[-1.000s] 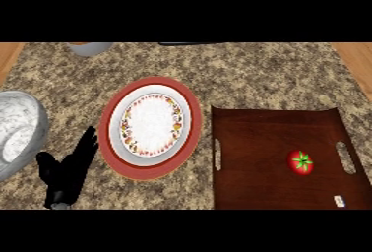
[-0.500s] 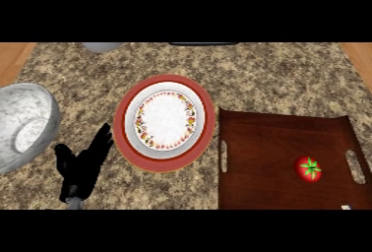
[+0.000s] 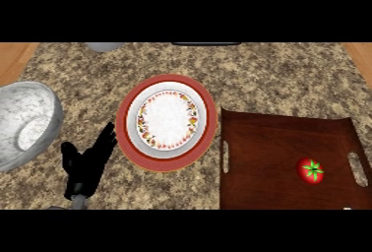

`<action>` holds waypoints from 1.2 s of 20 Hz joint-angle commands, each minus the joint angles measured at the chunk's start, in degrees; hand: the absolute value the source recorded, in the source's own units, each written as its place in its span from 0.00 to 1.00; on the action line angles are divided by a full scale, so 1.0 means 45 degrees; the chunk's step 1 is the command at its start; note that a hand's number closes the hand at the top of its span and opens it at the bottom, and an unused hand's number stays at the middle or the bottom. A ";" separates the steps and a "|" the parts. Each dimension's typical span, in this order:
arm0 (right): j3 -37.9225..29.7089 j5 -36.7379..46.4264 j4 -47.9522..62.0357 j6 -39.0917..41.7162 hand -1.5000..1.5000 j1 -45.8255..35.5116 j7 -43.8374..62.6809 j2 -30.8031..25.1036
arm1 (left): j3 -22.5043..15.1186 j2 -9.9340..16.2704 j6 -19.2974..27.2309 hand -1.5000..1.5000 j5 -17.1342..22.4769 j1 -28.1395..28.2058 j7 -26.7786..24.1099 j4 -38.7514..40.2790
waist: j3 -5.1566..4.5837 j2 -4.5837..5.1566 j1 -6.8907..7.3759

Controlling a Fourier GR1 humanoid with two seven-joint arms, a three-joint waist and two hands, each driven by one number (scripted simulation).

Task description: Pick the tomato from the tray and place it in the plate

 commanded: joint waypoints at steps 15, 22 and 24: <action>0.4827 0.4903 -0.1395 0.0385 0.00 -0.2681 0.6104 0.2981 | 0.0936 -0.0149 -0.1028 0.50 -0.0357 0.0113 0.0145 0.0212 | -0.0010 0.0036 0.0132; 0.4083 0.5628 -0.0680 0.1160 0.00 -0.2237 0.4577 0.3950 | 0.0987 -0.1006 -0.0920 0.50 -0.1072 0.0366 0.0618 -0.0155 | -0.0006 0.0025 0.0052; 0.4531 0.6217 -0.0721 0.1201 0.00 -0.2972 0.5696 0.4274 | 0.1389 -0.0981 -0.1375 0.50 -0.1036 -0.0088 -0.0027 0.1032 | -0.0008 0.0033 0.0057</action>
